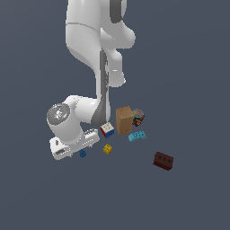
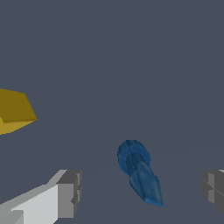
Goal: Pick up a designated object from a clutter of objects.
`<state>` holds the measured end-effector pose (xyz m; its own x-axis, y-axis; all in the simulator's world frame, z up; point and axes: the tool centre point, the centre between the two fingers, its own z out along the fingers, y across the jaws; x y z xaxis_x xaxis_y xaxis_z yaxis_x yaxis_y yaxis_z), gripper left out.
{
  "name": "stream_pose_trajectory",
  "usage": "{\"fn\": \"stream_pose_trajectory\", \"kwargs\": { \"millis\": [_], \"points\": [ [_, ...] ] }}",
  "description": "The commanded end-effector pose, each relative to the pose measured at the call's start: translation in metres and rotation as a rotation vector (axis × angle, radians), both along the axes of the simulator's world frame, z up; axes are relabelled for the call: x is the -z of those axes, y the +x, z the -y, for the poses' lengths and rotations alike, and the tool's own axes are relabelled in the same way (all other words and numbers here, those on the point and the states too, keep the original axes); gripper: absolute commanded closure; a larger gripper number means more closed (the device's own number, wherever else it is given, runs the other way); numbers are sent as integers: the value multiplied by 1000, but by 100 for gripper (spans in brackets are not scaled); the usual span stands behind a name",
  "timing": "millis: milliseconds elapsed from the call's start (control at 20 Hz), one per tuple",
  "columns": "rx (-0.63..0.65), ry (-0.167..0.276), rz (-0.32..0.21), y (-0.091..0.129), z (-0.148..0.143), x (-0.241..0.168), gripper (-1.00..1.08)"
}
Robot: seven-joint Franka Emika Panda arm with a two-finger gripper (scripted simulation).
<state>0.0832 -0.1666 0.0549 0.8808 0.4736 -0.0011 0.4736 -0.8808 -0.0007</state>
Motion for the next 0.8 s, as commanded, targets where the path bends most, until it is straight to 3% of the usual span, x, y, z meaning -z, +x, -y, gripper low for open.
{"fn": "stream_pose_trajectory", "kwargs": {
  "millis": [0, 200, 250, 750],
  "points": [
    [-1, 0, 1, 0, 0, 9, -92],
    [-1, 0, 1, 1, 0, 13, -92],
    [-1, 0, 1, 1, 0, 13, 108],
    [-1, 0, 1, 1, 0, 13, 108]
  ]
}}
